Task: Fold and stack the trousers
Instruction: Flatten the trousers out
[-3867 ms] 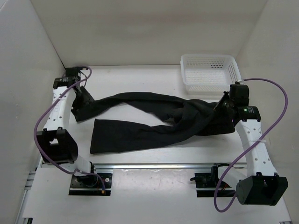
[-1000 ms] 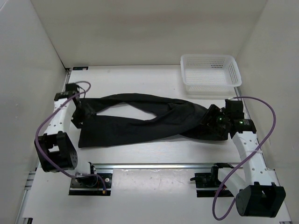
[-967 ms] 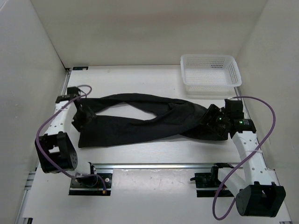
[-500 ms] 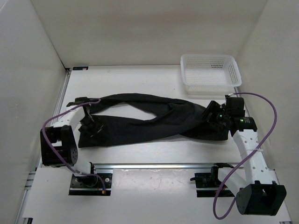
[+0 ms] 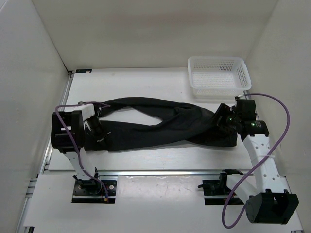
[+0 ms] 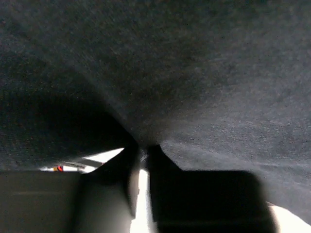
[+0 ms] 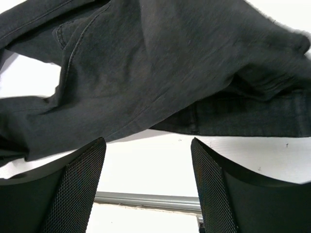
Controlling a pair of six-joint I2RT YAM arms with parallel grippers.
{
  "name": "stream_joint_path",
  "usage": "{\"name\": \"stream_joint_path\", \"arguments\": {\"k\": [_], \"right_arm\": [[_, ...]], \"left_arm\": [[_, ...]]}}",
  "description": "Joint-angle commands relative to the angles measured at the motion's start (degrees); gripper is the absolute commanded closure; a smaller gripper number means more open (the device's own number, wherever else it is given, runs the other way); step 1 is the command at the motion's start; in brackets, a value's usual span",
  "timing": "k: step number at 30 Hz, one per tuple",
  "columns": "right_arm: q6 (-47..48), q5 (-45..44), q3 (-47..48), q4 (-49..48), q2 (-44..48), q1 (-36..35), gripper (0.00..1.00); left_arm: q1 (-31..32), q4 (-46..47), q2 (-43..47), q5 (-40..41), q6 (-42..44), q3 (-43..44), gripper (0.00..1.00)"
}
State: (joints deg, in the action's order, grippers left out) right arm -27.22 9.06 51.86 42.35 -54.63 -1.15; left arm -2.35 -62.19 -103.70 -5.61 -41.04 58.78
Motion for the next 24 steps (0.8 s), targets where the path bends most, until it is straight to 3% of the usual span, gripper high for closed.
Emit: {"name": "stream_joint_path", "arguments": {"k": [1, 6, 10, 12, 14, 20, 24], "right_arm": [[1.5, -1.4, 2.8, 1.1, 0.7, -0.3, 0.25], [0.9, -4.9, 4.2, 6.2, 2.6, -0.3, 0.33], [-3.2, -5.7, 2.1, 8.2, 6.1, 0.9, 0.39], [-5.2, -3.4, 1.5, 7.7, 6.6, 1.4, 0.37], [-7.5, 4.5, -0.7, 7.0, 4.4, 2.2, 0.34], [-20.7, 18.4, -12.0, 1.5, 6.7, 5.5, 0.35], [-25.8, 24.1, -14.9, -1.9, 4.8, 5.5, 0.26]], "left_arm": [[-0.4, 3.4, -1.3, 4.0, 0.7, 1.9, 0.90], [-3.4, -5.0, 10.3, 10.4, 0.7, 11.7, 0.90], [-4.1, -10.2, 15.7, 16.2, 1.4, 30.7, 0.90], [-4.8, -12.5, 14.6, 16.2, 1.4, 37.0, 0.90], [-4.8, -14.7, 12.8, 14.9, 2.1, 44.1, 0.90], [-4.8, -14.7, 10.8, 10.6, 2.1, 47.7, 0.90], [-4.8, -14.7, 9.7, 10.1, 3.4, 48.3, 0.90]]}}
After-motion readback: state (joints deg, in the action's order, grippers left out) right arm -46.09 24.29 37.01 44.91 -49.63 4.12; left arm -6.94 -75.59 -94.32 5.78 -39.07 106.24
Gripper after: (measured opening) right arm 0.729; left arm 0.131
